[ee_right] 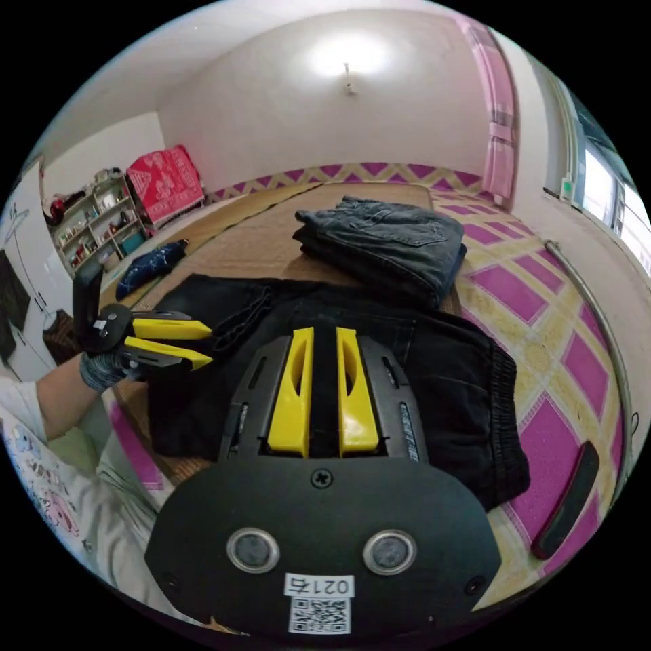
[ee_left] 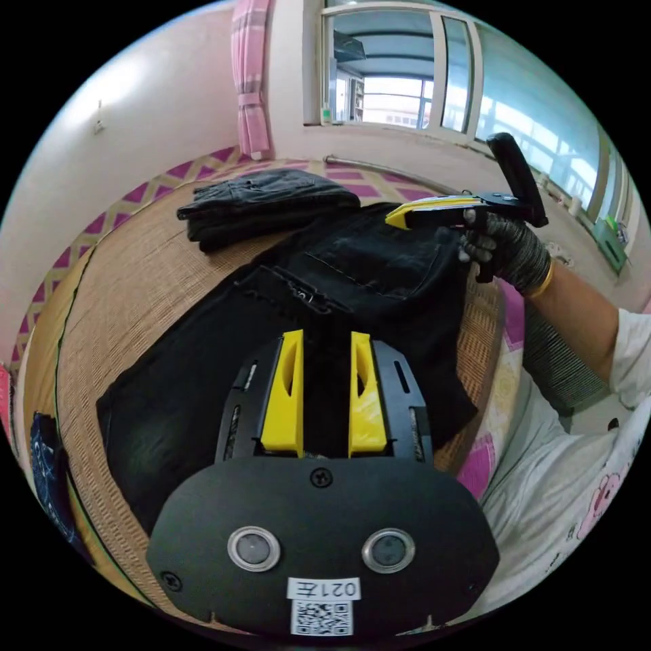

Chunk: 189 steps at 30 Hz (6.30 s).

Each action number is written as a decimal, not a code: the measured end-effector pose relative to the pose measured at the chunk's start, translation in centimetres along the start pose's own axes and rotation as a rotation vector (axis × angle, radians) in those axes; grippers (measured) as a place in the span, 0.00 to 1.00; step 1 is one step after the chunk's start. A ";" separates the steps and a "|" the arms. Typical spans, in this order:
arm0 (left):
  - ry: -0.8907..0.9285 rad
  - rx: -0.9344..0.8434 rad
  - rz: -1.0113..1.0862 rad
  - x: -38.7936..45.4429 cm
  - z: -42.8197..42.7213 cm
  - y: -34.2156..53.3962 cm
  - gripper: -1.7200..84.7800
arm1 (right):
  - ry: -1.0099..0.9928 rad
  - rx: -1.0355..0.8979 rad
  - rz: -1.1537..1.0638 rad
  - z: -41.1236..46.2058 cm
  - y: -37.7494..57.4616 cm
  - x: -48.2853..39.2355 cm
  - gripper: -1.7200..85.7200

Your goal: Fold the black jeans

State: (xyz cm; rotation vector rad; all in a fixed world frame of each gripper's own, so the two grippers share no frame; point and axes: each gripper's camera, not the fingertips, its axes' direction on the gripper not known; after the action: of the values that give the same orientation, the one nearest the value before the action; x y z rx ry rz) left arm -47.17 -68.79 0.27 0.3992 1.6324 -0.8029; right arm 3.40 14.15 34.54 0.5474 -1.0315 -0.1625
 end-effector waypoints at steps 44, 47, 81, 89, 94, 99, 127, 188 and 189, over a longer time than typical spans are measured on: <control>-0.286 0.068 -0.395 -33.4 -21.2 21.1 0.10 | 0.138 -0.227 -0.484 4.4 -5.8 -4.0 0.12; -0.278 -0.041 -0.311 -34.4 -18.0 18.3 0.12 | 0.116 -0.288 -0.541 6.3 -7.5 -3.9 0.13; -0.125 0.108 -0.111 -32.0 -25.8 23.3 0.01 | -0.154 -0.065 -0.517 -8.7 -4.3 -3.9 0.02; -0.071 0.313 -0.097 -21.2 -38.5 35.7 0.01 | -0.387 0.014 -0.583 -21.8 7.6 -6.8 0.01; 0.058 0.267 -0.299 -18.4 -35.4 43.8 0.01 | -0.431 -0.129 -0.483 -19.4 16.3 -7.4 0.01; 0.115 0.332 -0.517 -17.9 -34.3 49.1 0.01 | -0.394 -0.316 -0.341 -14.4 19.7 -7.8 0.01; -0.233 0.246 -0.769 -24.0 -40.0 50.6 0.01 | 0.194 -0.231 0.036 -16.9 12.5 0.2 0.01; 0.155 0.596 -1.304 -20.0 -42.4 61.4 0.02 | -0.641 0.053 0.907 -19.8 27.5 10.5 0.04; 0.153 0.595 -1.287 -20.1 -42.5 61.0 0.01 | -0.668 0.067 0.881 -20.2 26.7 10.4 0.04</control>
State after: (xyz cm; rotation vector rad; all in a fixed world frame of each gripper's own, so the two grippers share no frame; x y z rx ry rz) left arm -33.28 6.84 4.45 -0.2808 1.6681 -2.2800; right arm 22.60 40.24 48.05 0.0429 -1.8438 0.5061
